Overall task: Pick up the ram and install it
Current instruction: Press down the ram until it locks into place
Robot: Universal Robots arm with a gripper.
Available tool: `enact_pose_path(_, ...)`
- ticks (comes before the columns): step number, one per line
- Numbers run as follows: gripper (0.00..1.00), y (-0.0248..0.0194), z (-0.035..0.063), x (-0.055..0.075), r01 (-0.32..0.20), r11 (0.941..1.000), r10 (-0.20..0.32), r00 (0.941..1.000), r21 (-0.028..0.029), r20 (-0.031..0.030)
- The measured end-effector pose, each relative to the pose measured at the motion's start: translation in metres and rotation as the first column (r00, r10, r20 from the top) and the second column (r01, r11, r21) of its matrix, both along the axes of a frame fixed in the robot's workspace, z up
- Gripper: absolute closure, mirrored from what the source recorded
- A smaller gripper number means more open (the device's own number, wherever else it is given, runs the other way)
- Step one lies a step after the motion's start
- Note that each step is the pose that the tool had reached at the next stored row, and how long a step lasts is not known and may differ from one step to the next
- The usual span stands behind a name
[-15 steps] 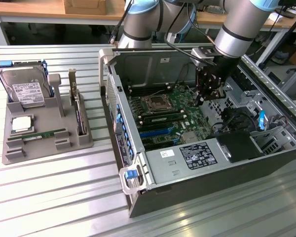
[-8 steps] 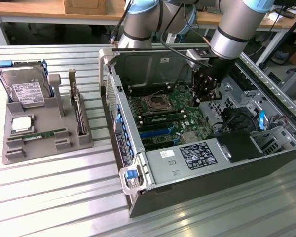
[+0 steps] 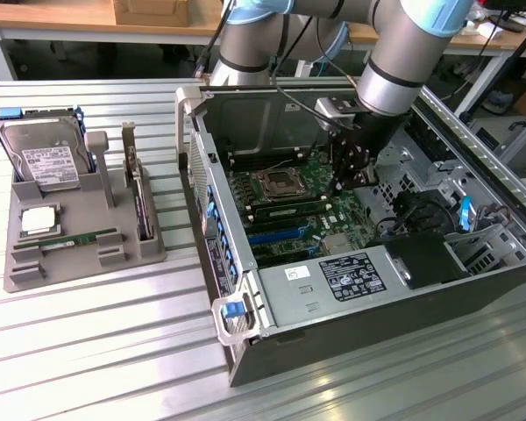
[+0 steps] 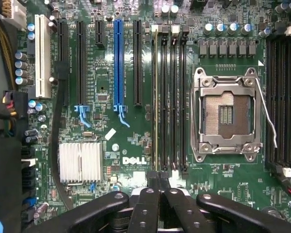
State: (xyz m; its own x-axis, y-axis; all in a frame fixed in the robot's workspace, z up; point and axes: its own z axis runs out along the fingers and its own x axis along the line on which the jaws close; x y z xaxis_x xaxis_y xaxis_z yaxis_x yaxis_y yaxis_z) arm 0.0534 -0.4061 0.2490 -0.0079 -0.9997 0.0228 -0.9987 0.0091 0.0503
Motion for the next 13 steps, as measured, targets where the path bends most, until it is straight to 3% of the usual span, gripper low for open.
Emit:
enact_pose_path(7,0.89,-0.0001,-0.0199,-0.003,0.0,1.0,0.0,1.0,-0.0006,-0.0001)
enact_pose_path(8,0.89,0.0001,-0.0183,-0.003,0.0,1.0,0.0,1.0,0.0038,0.0008)
enact_pose_path(10,0.89,0.0,-0.0074,-0.003,0.0,1.0,0.0,1.0,0.0041,0.002)
enact_pose_path(13,0.89,0.0,-0.0072,-0.021,0.0,1.0,0.0,1.0,0.0044,0.0055)
